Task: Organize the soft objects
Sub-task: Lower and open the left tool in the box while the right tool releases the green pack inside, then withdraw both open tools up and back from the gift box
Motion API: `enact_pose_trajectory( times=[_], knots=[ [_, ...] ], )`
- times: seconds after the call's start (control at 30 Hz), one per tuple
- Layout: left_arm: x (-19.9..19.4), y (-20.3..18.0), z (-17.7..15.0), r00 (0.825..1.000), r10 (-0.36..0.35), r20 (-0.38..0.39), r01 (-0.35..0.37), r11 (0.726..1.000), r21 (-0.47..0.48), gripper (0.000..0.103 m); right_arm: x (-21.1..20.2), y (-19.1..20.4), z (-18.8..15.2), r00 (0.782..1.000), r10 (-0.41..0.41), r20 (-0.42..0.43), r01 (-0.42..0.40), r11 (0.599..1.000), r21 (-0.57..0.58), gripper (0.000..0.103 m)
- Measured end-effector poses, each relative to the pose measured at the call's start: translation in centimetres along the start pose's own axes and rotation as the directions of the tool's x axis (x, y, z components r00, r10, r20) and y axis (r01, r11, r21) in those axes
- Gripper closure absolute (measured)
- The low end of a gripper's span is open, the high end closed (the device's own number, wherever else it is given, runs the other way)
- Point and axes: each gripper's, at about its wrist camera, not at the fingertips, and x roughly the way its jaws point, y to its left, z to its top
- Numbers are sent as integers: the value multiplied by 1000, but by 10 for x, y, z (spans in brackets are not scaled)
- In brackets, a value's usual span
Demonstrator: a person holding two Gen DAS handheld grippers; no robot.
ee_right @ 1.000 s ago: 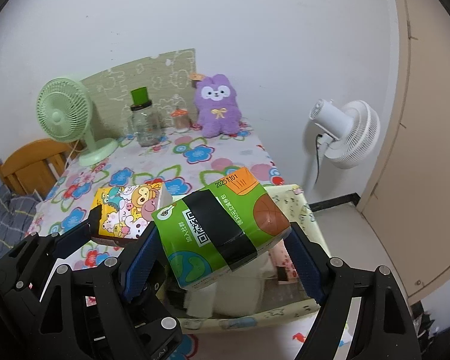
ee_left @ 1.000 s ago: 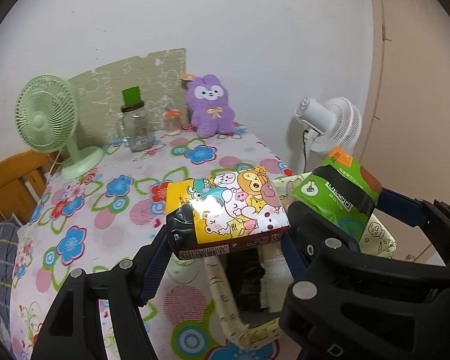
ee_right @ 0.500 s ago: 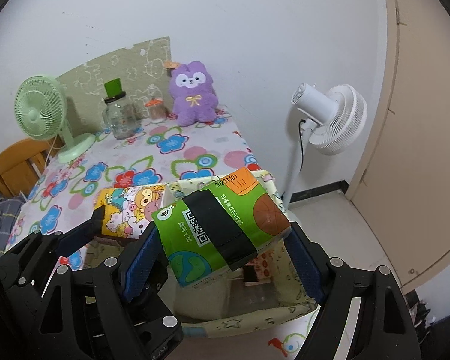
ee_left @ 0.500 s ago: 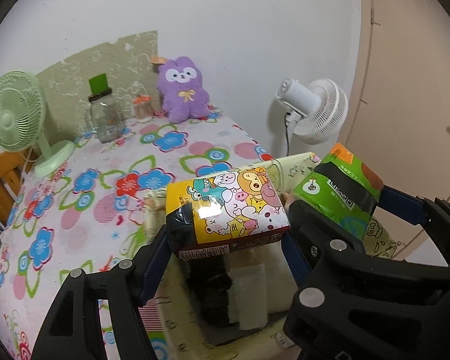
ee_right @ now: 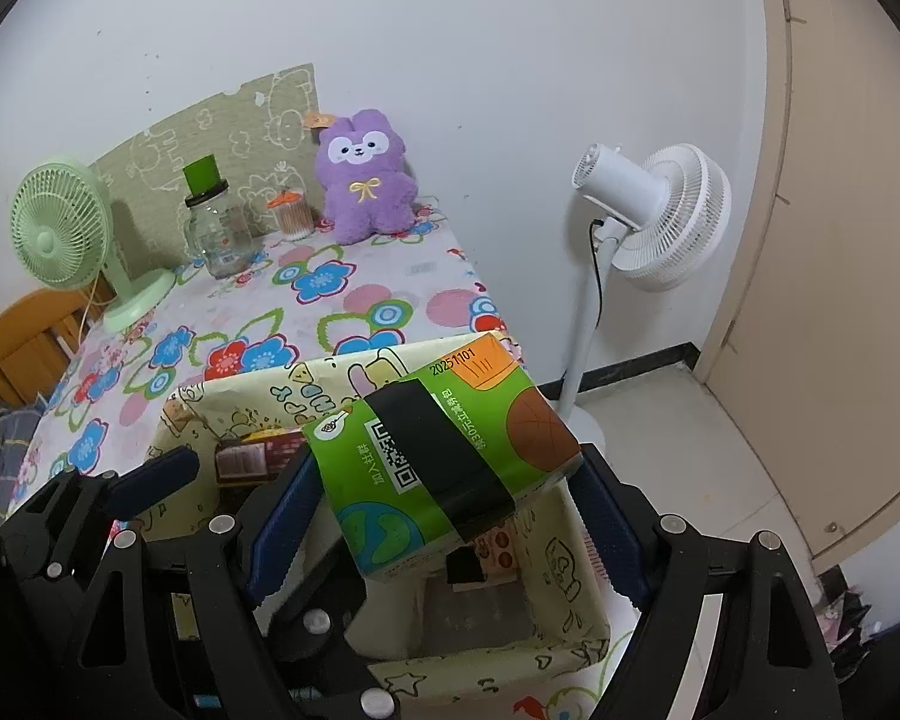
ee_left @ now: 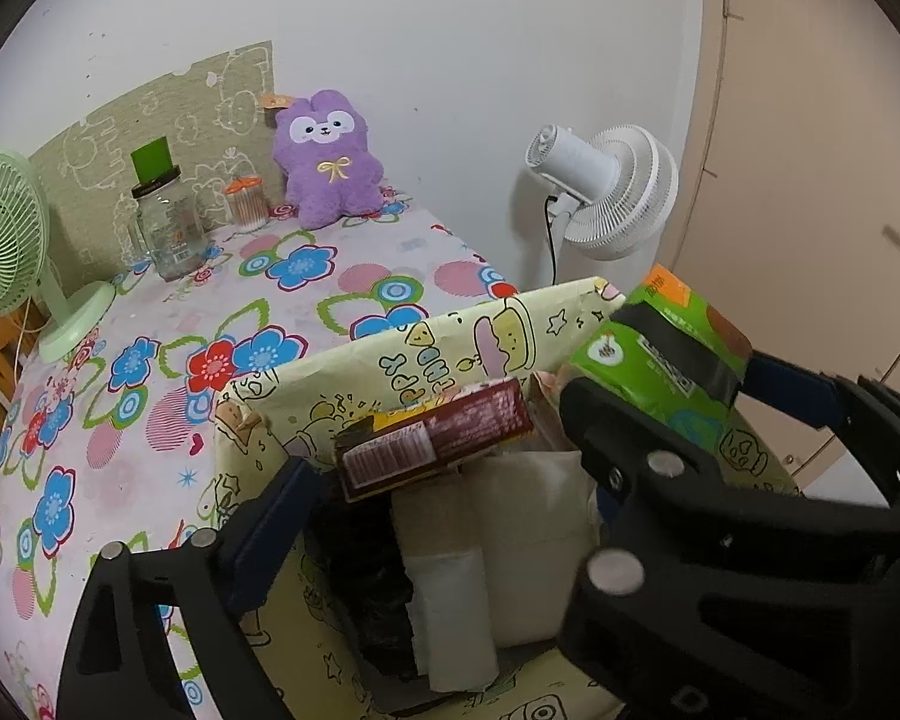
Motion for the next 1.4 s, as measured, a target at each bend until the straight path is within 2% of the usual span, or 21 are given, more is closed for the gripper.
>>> enact_pose_trajectory(
  times=[0.23, 0.47, 0.6, 0.73, 0.87, 1.4],
  knots=[
    [-7, 1, 0, 999, 43, 0, -43, 998, 43, 4, 6, 7, 3, 999, 49, 6, -49, 999, -3, 19],
    [-8, 12, 2, 994, 105, -3, -105, 994, 21, 4, 14, 16, 6, 995, 96, -11, -96, 995, 15, 18],
    [-7, 16, 1, 994, 112, -7, -112, 994, 7, 3, 16, 19, 5, 995, 96, -30, -95, 995, 21, 17],
    [-7, 16, -1, 994, 105, -6, -105, 994, 6, 3, 14, 17, 2, 994, 103, -44, -102, 994, 38, 10],
    [-12, 15, -3, 995, 101, -2, -101, 995, 9, 3, 11, 17, -2, 992, 109, -57, -106, 993, 55, 9],
    [-65, 22, -20, 990, 112, 88, -111, 994, -19, 0, -45, 39, -13, 996, 82, 31, -82, 997, -10, 9]
  ],
)
